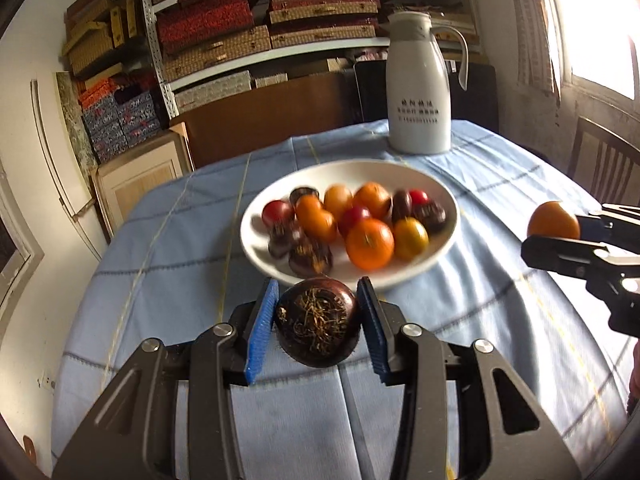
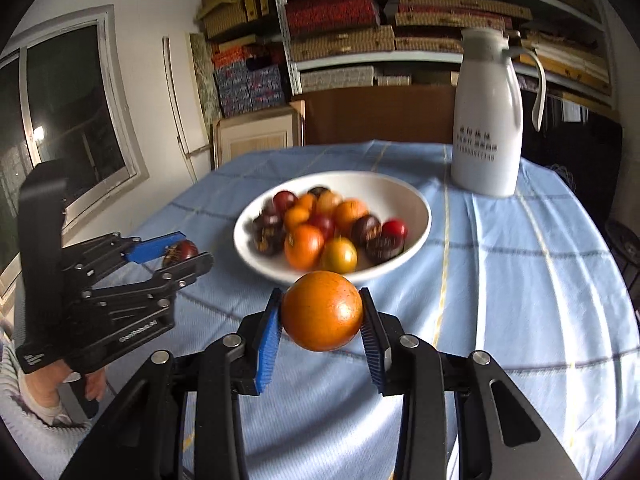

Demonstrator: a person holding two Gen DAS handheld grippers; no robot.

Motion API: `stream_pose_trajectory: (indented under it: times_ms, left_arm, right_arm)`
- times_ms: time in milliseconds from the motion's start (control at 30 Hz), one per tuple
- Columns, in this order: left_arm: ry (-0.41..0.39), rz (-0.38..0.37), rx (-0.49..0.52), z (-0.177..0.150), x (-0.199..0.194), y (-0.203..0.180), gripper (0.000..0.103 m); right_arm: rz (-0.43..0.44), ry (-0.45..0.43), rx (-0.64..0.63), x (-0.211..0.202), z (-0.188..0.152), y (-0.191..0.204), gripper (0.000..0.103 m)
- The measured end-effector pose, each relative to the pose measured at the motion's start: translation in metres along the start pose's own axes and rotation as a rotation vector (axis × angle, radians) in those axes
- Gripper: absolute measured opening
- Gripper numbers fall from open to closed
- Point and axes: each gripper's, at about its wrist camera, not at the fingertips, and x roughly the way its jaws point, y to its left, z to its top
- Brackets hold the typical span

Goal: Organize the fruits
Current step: 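Place the brown date with the left tool while the right tool places the orange on the plate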

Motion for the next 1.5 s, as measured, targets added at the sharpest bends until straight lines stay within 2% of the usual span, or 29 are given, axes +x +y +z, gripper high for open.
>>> stream_pose_trajectory:
  times_ms: [433, 867, 1167, 1500]
  left_arm:
    - [-0.03, 0.002, 0.004, 0.052, 0.042, 0.006, 0.04]
    - [0.005, -0.004, 0.02, 0.074, 0.102, 0.005, 0.04]
    - [0.036, -0.033, 0.004, 0.082, 0.141, 0.007, 0.04]
    - [0.081, -0.052, 0.005, 0.074, 0.169, 0.004, 0.04]
  right_arm:
    - [-0.039, -0.035, -0.021, 0.032, 0.059, -0.006, 0.038]
    - [-0.062, 0.0, 0.002, 0.096, 0.09, -0.021, 0.038]
    - [-0.061, 0.055, 0.057, 0.146, 0.095, -0.04, 0.038]
    - [-0.084, 0.106, 0.06, 0.171, 0.086, -0.044, 0.038]
